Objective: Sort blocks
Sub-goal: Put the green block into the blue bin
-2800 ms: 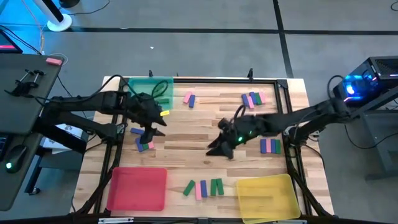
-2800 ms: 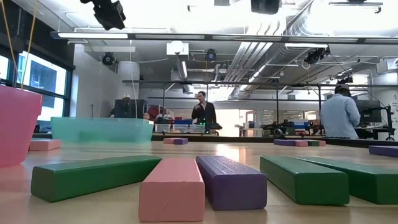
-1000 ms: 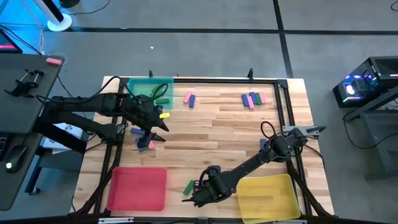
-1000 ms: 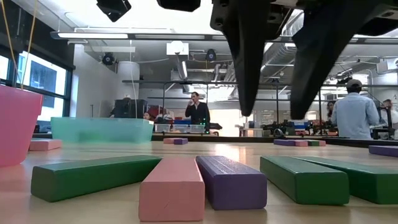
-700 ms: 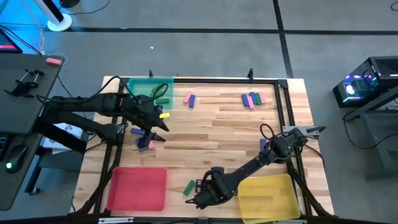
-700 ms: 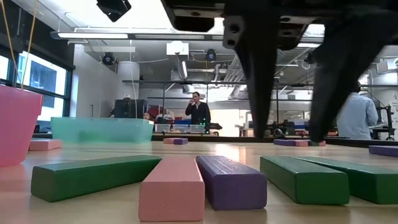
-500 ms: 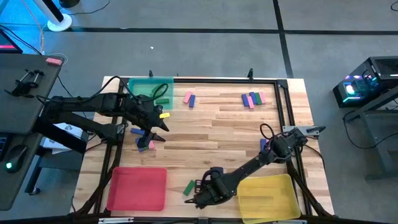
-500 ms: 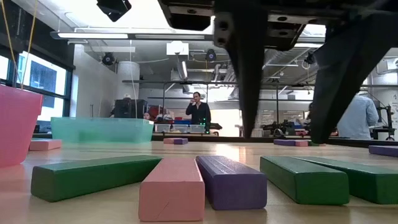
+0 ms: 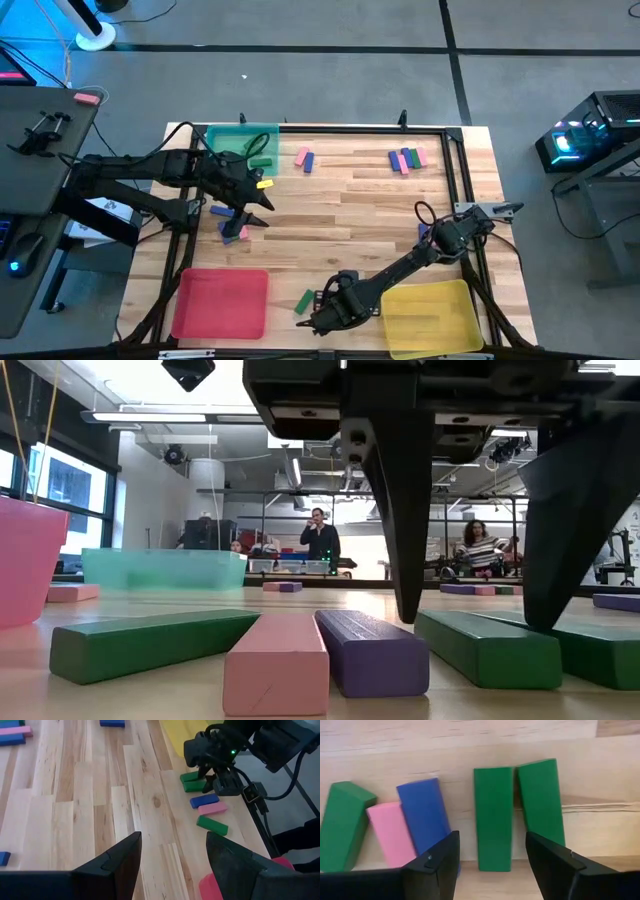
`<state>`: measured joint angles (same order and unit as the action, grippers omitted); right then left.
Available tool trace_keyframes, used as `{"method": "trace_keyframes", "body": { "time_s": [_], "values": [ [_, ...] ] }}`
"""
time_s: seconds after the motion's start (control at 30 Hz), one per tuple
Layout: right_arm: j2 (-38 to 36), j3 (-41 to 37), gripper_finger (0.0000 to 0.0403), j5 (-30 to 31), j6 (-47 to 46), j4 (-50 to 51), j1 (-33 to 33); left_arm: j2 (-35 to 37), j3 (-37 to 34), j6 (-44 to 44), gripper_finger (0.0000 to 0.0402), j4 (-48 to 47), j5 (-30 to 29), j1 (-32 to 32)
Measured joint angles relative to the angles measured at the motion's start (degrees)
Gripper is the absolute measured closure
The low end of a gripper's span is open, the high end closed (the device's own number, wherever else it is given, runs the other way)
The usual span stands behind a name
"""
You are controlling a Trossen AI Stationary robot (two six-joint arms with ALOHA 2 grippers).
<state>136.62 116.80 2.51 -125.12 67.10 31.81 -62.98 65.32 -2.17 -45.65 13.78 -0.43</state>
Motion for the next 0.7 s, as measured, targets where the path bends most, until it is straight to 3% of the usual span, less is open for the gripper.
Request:
{"method": "trace_keyframes", "body": {
  "time_s": [0.53, 0.63, 0.7],
  "values": [
    [2.24, -1.61, 0.0203, -3.11, 0.53, -2.58, -0.02, 0.00, 0.00, -0.42, 0.0190, 0.81, 0.00, 0.02],
    [2.45, -1.60, 0.0235, -3.38, 1.96, -2.79, -0.04, 0.00, 0.00, -0.46, 0.0190, 0.83, 0.00, 0.02],
    [2.49, -1.58, 0.0277, -3.07, 2.17, -2.64, -0.07, 0.00, 0.00, -0.95, 0.0190, 0.83, 0.40, 0.02]
  ]
}}
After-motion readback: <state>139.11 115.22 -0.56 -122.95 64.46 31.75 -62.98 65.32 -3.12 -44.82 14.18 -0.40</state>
